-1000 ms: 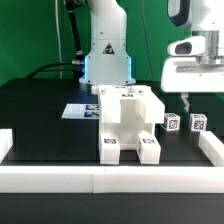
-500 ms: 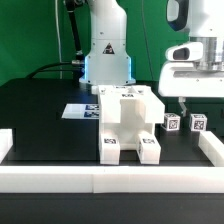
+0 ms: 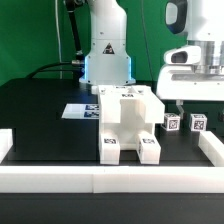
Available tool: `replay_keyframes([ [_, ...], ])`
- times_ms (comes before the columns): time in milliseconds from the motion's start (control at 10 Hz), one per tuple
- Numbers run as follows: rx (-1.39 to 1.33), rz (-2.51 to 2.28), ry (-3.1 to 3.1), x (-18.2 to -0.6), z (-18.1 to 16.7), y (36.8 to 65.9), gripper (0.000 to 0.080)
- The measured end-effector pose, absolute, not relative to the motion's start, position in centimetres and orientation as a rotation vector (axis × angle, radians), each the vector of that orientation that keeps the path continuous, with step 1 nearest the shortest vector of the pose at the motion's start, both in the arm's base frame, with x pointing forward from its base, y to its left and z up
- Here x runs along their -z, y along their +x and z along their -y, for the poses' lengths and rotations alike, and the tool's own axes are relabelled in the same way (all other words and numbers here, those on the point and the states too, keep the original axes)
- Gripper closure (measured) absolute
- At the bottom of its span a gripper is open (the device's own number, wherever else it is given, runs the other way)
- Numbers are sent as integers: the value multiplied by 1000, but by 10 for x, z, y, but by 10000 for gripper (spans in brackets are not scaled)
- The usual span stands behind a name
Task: Assemble chair
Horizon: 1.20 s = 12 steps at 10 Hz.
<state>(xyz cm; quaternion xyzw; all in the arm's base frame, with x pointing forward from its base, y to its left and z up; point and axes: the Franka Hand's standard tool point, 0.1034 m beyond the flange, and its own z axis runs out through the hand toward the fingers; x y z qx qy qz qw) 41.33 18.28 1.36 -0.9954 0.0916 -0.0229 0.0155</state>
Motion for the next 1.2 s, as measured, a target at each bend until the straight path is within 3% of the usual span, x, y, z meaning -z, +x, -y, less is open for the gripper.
replay_keyframes([
  [400,61,-280,-3103,-9,-183,411,150],
  [600,61,-280,-3103,-9,-182,411,423],
  [700,61,-280,-3104,-9,-182,411,514],
  [1000,62,-277,-3105,-9,-177,413,514],
  [1200,69,-277,-3099,-19,-173,419,514],
])
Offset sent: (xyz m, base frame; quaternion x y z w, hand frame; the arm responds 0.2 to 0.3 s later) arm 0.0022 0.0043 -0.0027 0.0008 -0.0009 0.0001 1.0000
